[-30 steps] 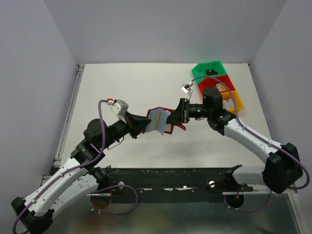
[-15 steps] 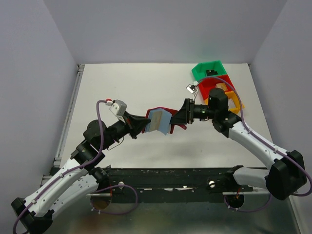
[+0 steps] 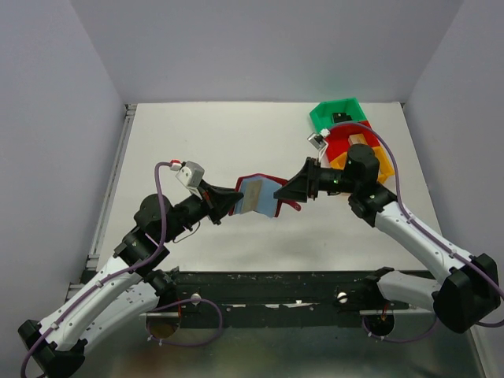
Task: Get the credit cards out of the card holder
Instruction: Place the card holder at the center of the board.
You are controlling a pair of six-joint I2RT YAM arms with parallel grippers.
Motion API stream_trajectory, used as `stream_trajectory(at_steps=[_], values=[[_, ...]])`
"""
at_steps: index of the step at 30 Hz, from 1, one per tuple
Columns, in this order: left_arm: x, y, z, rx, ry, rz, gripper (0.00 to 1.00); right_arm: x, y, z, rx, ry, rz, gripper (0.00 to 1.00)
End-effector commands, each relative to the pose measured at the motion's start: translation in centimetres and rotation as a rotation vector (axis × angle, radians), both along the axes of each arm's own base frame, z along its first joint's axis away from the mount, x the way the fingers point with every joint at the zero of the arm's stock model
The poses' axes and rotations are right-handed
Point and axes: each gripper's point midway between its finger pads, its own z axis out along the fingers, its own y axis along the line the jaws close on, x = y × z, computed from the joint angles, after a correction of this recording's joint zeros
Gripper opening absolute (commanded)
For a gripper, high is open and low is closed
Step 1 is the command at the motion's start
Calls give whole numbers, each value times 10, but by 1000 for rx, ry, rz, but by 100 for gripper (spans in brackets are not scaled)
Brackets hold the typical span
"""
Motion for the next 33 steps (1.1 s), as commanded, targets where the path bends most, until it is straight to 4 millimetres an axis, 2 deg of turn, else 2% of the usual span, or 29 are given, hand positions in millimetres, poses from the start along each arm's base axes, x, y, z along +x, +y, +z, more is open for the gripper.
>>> stream_trajectory(at_steps=[1, 8, 13, 22, 28, 29, 32, 33], values=[[-1, 2, 20, -50, -40, 6, 0, -8, -1, 12, 33, -44, 52, 85], [-2, -1, 25, -77, -41, -9, 0, -2, 0, 5, -15, -20, 34, 85], [-3, -4, 25, -99, -38, -25, 0, -1, 2, 3, -21, -3, 40, 76], [-2, -8, 14, -117, -10, -35, 0, -2, 7, -6, -45, 25, 59, 35], [1, -4, 0, -95, 14, -7, 0, 1, 6, -13, -80, 30, 51, 4], [2, -1, -4, -86, 21, 11, 0, 0, 5, -16, -96, 49, 52, 1], [8, 12, -15, -57, 39, 91, 0, 4, 4, -25, -137, 63, 32, 0], [10, 17, -19, -49, 44, 118, 4, 7, 4, -29, -156, 69, 25, 0]])
